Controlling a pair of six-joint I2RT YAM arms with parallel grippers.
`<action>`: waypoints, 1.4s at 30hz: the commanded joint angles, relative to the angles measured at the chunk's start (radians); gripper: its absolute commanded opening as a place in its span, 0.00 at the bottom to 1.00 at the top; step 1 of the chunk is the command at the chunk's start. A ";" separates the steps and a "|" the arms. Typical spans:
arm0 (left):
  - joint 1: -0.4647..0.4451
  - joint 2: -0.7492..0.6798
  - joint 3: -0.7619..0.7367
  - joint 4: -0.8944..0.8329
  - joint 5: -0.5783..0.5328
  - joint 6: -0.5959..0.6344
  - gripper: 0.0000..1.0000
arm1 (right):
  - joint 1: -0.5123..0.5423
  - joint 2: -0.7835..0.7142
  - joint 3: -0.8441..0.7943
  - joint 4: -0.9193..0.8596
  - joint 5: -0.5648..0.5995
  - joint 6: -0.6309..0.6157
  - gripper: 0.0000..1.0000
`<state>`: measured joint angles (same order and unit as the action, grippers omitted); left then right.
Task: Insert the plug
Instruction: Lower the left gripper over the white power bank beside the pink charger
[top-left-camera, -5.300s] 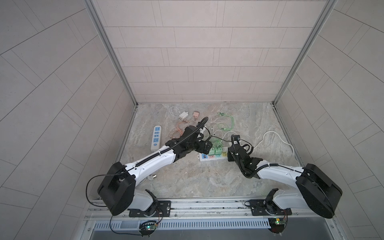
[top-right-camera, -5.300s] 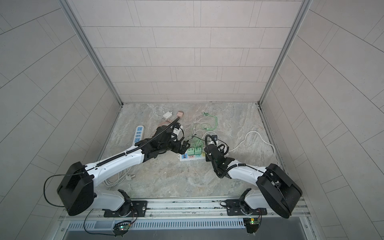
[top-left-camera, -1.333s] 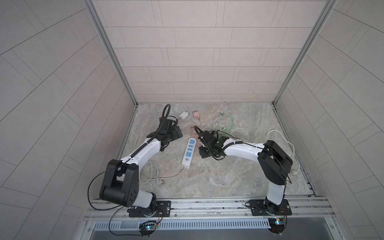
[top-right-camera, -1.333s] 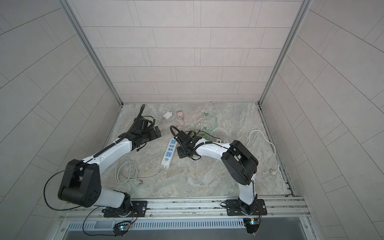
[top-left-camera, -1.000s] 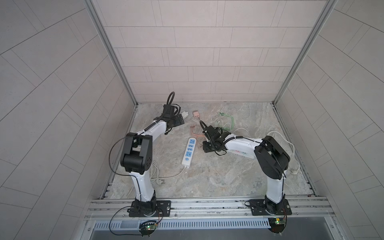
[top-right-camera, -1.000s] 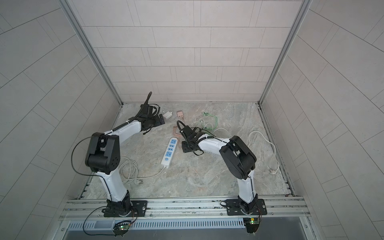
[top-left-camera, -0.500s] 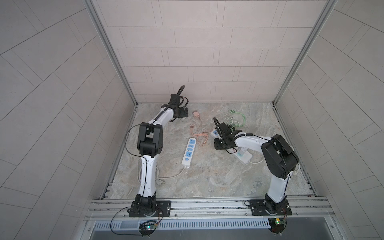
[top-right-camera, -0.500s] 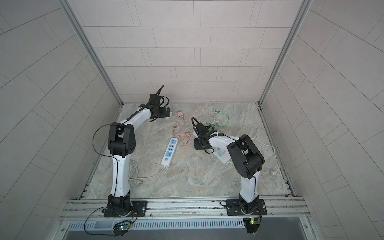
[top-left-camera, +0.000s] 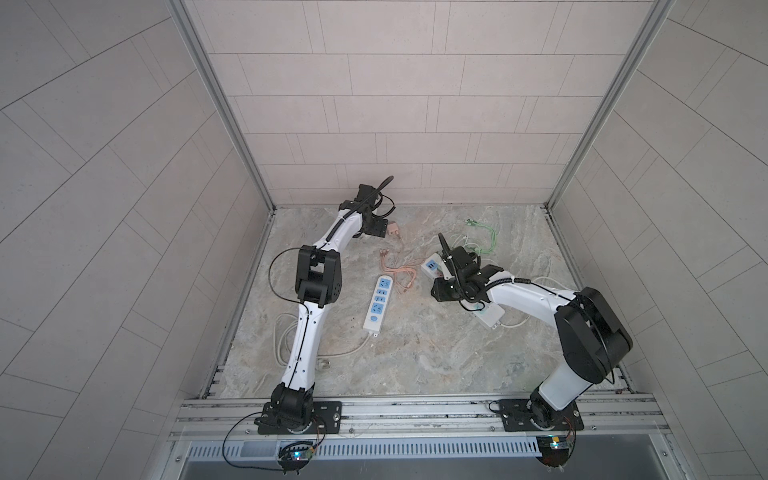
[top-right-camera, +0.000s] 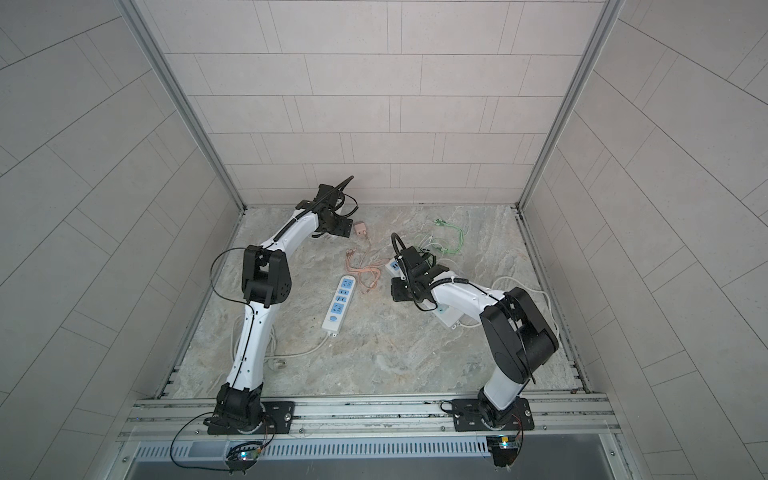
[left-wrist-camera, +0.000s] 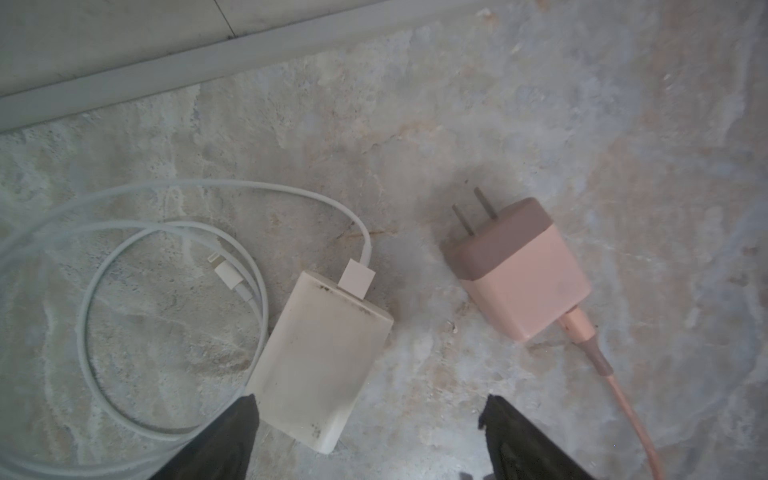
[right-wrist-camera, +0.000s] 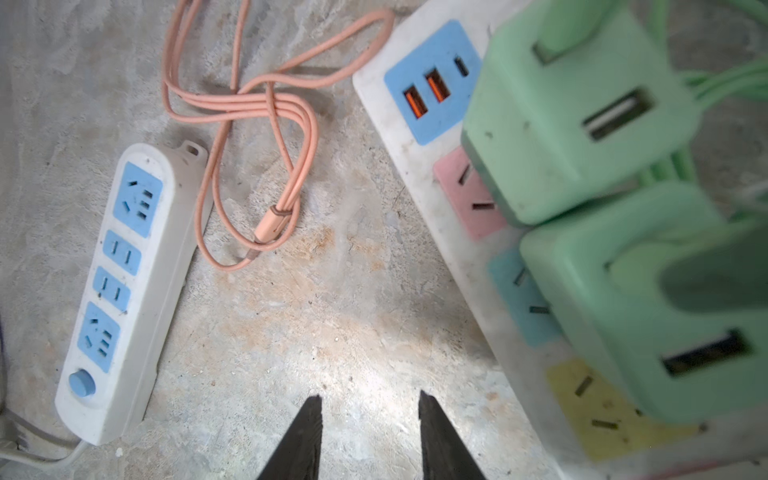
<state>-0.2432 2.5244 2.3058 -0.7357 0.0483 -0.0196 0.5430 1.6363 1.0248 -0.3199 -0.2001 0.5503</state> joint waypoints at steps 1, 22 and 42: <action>0.005 0.018 0.043 -0.054 -0.044 0.044 0.91 | 0.001 -0.026 -0.019 -0.011 0.006 -0.010 0.39; 0.004 0.154 0.252 -0.169 -0.063 0.071 0.92 | 0.000 -0.056 -0.083 0.044 0.000 -0.008 0.37; -0.016 0.188 0.282 -0.249 -0.015 0.029 0.67 | -0.014 -0.148 -0.129 0.036 0.011 -0.013 0.33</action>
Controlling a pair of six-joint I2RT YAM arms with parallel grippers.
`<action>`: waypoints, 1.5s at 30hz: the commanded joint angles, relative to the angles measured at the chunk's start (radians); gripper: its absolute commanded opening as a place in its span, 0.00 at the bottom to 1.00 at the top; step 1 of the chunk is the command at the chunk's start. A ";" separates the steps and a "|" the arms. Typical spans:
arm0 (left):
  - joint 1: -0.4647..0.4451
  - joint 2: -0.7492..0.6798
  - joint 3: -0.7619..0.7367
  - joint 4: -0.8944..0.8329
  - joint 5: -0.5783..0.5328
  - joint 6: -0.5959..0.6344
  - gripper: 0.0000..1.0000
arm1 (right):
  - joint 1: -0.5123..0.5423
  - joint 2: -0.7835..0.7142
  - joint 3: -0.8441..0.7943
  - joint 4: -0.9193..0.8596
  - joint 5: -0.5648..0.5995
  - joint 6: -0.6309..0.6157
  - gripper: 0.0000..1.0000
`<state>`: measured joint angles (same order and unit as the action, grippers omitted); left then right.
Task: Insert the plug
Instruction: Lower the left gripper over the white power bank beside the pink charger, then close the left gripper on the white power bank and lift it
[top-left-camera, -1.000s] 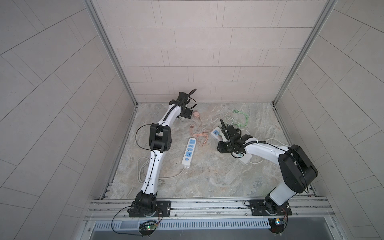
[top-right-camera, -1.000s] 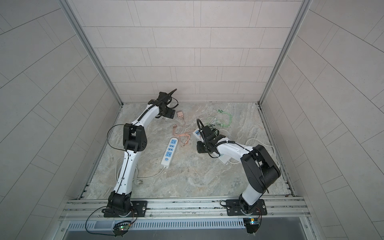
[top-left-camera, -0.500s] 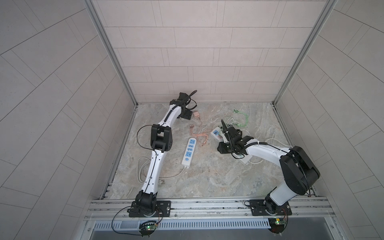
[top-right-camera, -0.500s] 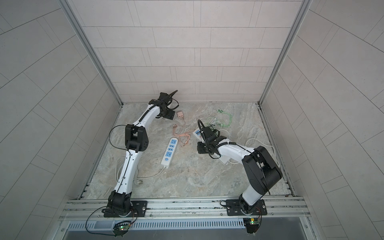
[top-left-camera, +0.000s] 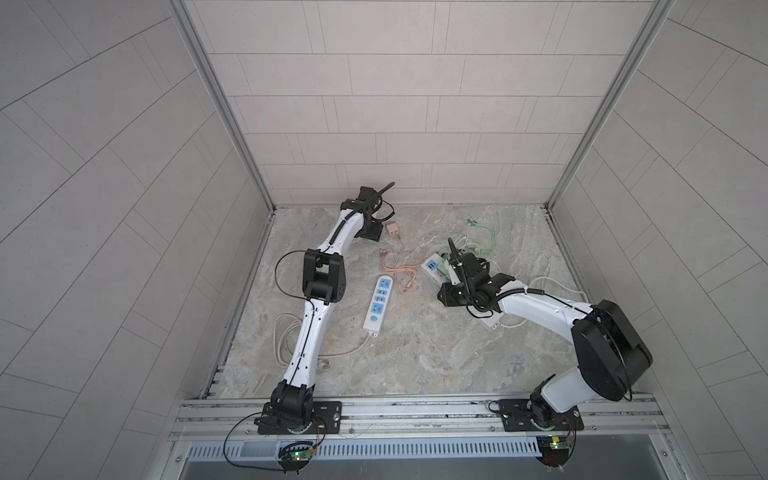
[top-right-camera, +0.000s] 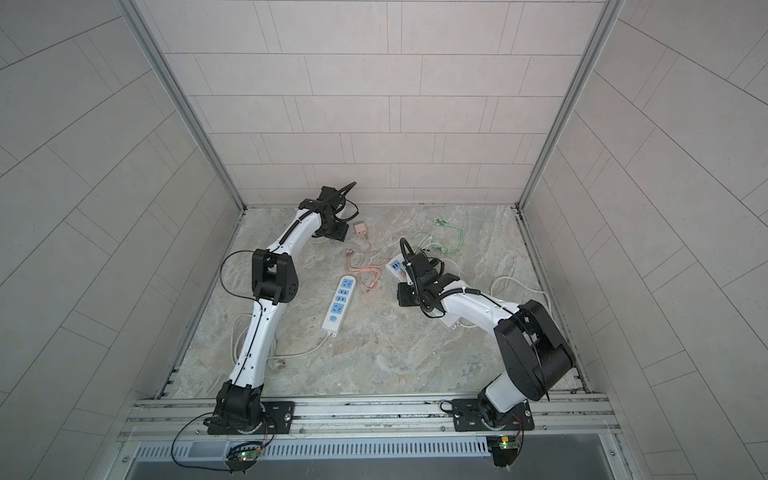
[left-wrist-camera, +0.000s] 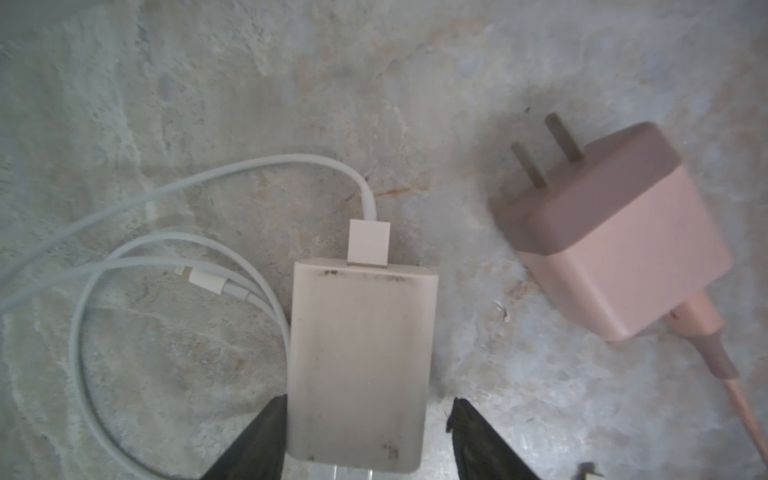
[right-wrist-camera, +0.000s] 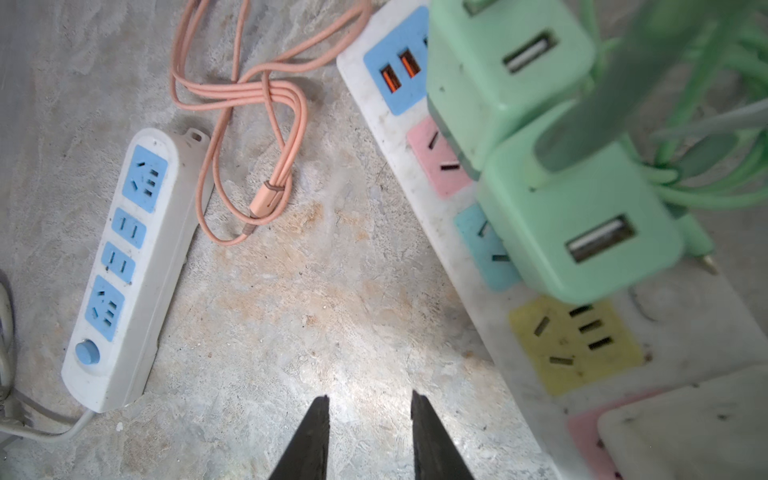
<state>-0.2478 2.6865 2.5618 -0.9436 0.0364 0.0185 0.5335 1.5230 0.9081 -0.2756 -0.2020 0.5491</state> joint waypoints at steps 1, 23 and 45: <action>-0.014 0.027 0.025 -0.041 -0.009 -0.009 0.67 | -0.003 -0.040 -0.015 -0.011 0.015 -0.013 0.33; -0.022 -0.182 -0.249 0.105 0.012 -0.088 0.35 | -0.003 -0.140 -0.039 -0.057 0.023 -0.019 0.32; -0.056 -0.976 -1.402 0.964 0.250 -0.150 0.37 | -0.006 -0.384 -0.062 -0.013 -0.085 0.035 0.34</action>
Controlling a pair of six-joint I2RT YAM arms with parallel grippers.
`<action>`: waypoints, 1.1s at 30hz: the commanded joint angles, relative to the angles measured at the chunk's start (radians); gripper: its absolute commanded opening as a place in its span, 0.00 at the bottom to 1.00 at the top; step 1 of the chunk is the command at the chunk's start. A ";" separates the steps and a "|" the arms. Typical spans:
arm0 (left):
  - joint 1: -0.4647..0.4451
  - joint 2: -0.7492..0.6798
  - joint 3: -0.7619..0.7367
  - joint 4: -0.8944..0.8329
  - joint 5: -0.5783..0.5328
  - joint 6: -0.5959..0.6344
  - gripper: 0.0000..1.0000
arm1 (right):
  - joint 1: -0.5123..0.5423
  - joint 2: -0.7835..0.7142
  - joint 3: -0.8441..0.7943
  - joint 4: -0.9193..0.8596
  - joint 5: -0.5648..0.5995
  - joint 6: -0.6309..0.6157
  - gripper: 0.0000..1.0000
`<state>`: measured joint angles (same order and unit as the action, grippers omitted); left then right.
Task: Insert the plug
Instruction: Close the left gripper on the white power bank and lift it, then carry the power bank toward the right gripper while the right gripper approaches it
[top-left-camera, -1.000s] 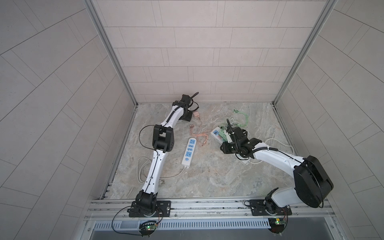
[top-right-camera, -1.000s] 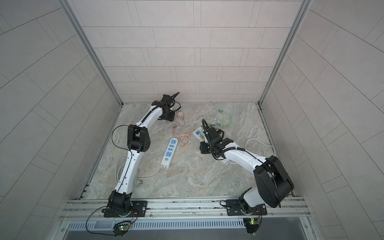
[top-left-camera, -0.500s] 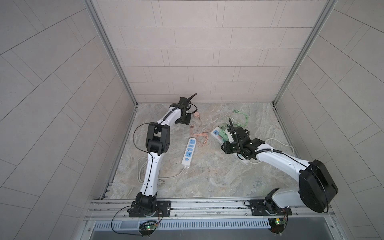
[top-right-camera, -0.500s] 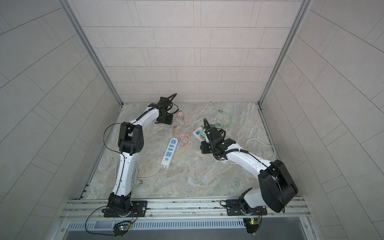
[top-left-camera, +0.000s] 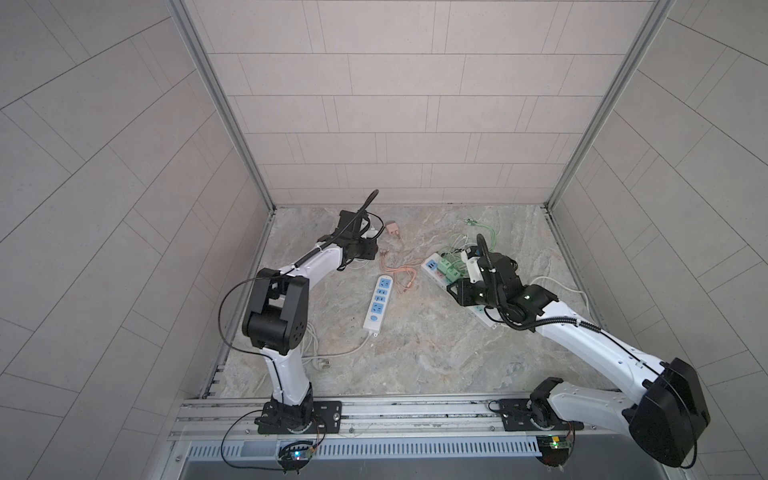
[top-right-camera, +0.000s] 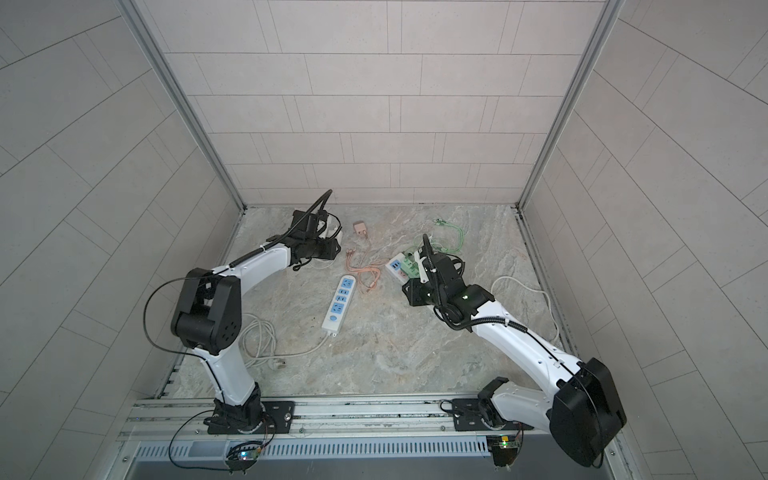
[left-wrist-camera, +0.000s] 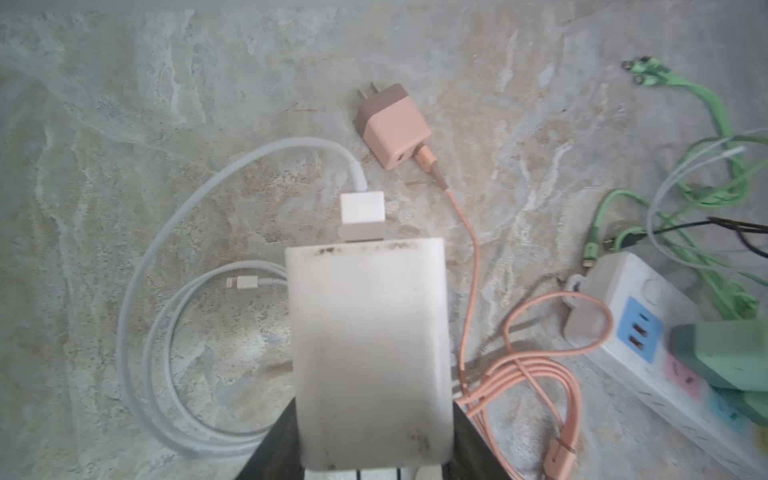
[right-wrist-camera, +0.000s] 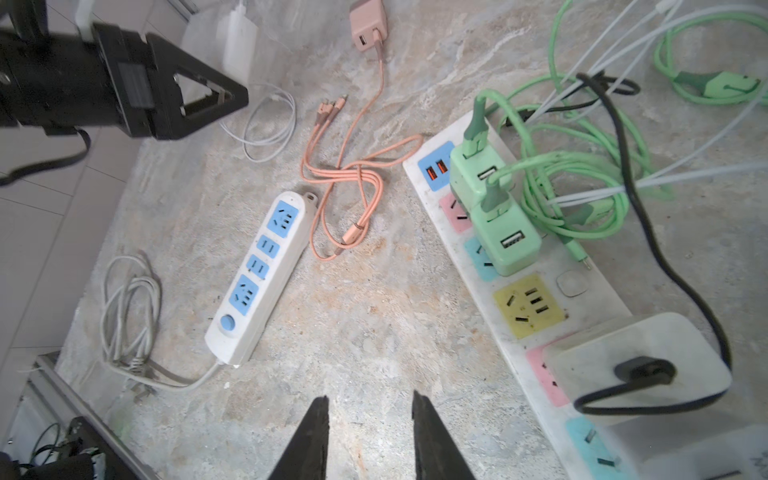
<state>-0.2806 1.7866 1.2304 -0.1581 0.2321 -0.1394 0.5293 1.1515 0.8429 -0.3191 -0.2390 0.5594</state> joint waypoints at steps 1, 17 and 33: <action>-0.035 -0.103 -0.110 0.212 0.053 0.015 0.37 | 0.000 -0.005 0.017 0.029 -0.069 0.030 0.35; -0.171 -0.303 -0.481 0.585 0.073 0.015 0.39 | 0.018 0.196 0.205 0.121 -0.248 0.105 0.36; -0.229 -0.396 -0.593 0.649 0.105 0.067 0.39 | 0.041 0.502 0.512 -0.034 -0.261 0.040 0.44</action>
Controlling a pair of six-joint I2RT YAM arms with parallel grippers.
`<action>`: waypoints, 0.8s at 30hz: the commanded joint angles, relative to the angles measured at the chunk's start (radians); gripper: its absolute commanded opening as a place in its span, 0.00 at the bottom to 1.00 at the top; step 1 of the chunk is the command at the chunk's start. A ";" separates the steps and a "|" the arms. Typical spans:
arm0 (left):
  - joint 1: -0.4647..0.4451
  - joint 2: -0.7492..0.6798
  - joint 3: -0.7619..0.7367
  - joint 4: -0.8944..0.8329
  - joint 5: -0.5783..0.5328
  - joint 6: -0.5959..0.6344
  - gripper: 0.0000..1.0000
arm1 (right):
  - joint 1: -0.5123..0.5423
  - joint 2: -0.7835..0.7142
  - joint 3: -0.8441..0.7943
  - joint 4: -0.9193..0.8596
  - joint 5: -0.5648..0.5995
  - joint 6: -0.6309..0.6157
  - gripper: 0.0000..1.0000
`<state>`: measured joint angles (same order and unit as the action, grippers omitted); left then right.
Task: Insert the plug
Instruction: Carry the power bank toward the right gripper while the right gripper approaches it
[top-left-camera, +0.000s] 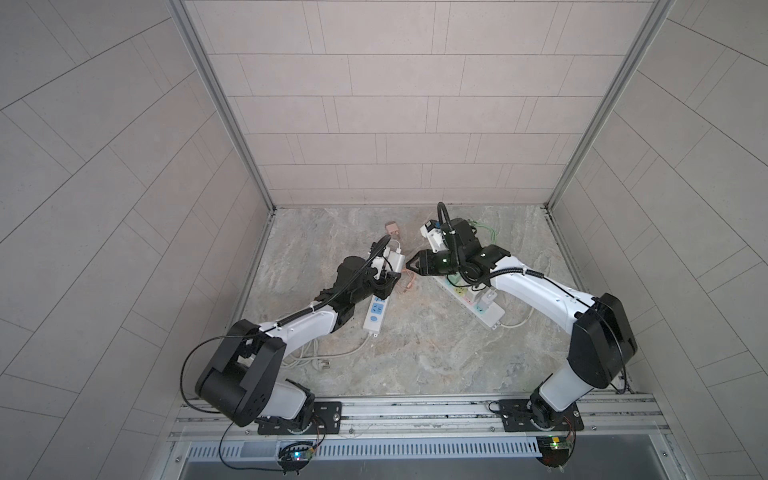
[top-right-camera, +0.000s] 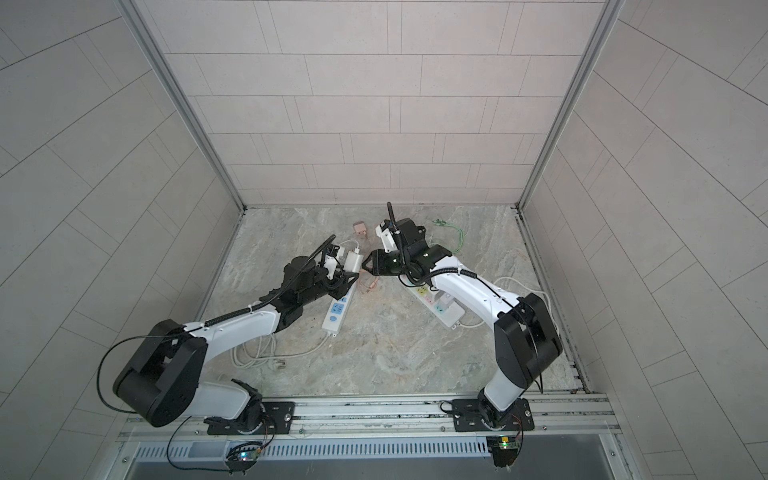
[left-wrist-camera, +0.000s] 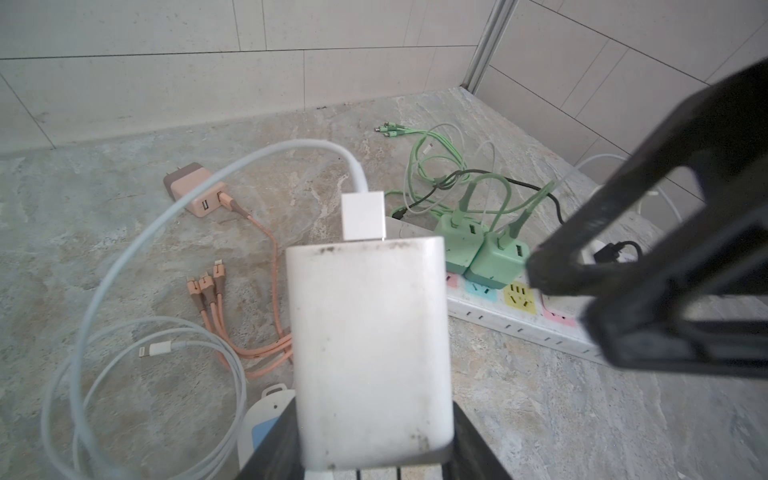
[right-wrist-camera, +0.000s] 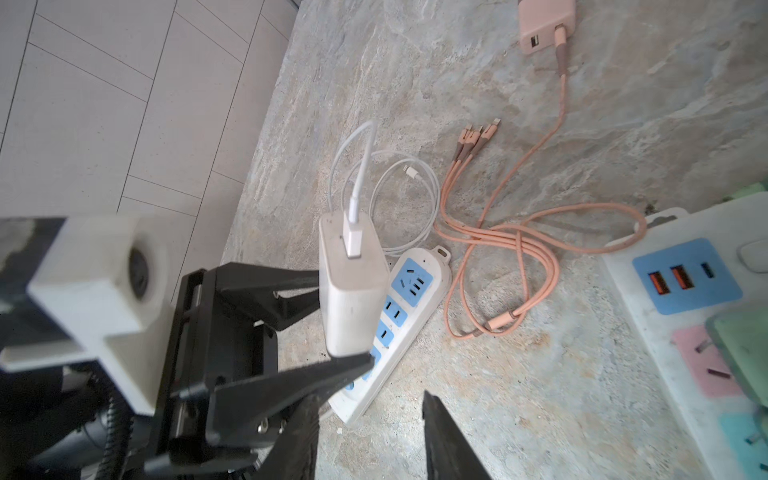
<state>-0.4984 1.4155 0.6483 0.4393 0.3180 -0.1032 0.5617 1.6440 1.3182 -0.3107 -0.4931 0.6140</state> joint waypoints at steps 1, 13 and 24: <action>-0.013 -0.026 -0.014 0.052 0.017 0.033 0.39 | 0.011 0.015 0.042 -0.033 -0.011 -0.014 0.44; -0.026 -0.082 -0.048 0.046 0.027 0.057 0.39 | 0.029 0.106 0.131 -0.068 -0.038 -0.024 0.47; -0.033 -0.076 -0.050 0.021 0.047 0.080 0.39 | 0.044 0.127 0.136 -0.017 -0.084 -0.019 0.37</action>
<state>-0.5255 1.3506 0.6052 0.4374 0.3382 -0.0475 0.5995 1.7786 1.4437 -0.3443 -0.5564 0.6025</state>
